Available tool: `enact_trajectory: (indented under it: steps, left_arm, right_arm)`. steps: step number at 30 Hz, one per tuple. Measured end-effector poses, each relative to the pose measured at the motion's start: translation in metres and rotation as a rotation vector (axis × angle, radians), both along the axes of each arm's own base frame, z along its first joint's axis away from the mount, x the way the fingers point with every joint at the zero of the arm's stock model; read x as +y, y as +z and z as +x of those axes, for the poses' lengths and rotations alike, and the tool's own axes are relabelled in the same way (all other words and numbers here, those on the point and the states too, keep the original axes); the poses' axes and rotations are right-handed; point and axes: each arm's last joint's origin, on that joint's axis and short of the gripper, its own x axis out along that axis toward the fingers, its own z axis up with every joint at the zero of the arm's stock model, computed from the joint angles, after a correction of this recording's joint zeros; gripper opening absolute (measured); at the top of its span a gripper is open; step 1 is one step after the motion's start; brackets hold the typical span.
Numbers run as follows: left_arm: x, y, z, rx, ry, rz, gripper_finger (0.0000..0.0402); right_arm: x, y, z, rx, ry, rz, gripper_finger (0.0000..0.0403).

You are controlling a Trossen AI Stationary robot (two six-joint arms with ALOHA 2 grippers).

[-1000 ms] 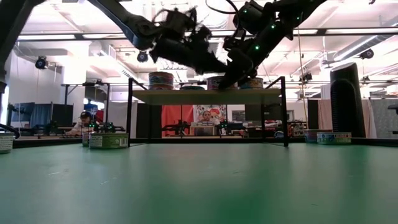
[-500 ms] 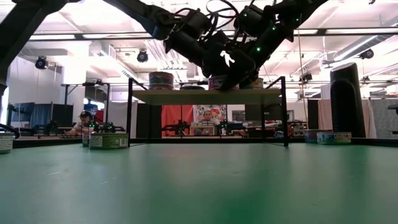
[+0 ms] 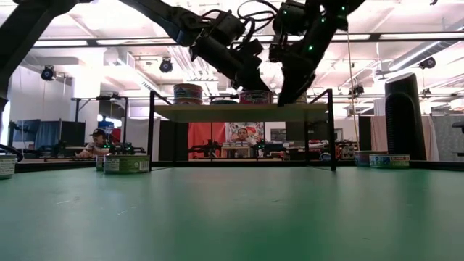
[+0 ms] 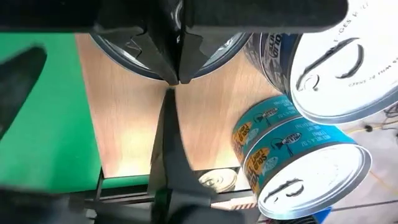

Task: Stack canned seafood by type on shelf
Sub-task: Put the top red tuna can on the shelf, then stack the red tuna can on top of the red tuna can on the shelf

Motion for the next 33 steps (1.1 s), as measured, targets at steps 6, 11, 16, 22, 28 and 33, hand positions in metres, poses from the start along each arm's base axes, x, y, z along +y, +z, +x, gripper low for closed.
enact_trajectory:
  steps: [6,11,16,22,28,33]
  left_arm:
    - [0.000,0.003,0.000,-0.026,-0.009,0.004,0.0000]
    - [-0.005,0.011,-0.001,-0.054,-0.030,-0.024,0.0000]
    - [-0.011,0.024,-0.007,-0.072,-0.035,-0.042,0.0000]
    - [-0.026,0.087,-0.030,-0.248,-0.151,-0.006,0.0000]
    - [-0.046,0.133,-0.060,-0.350,-0.245,0.004,0.0000]
    - [-0.079,0.144,-0.087,-0.387,-0.397,0.021,0.0000]
  right_arm:
    - [0.001,0.023,-0.004,0.045,-0.020,0.023,0.0399]
    - [0.002,0.031,-0.005,0.056,-0.039,0.039,0.0400]
    - [0.003,0.032,-0.007,0.073,-0.044,0.049,0.0400]
    - [0.005,0.035,-0.012,0.090,-0.041,0.054,0.0400]
    - [0.013,0.045,-0.016,0.060,-0.016,0.036,0.0400]
    - [0.033,0.047,-0.009,0.044,0.066,0.022,0.0400]
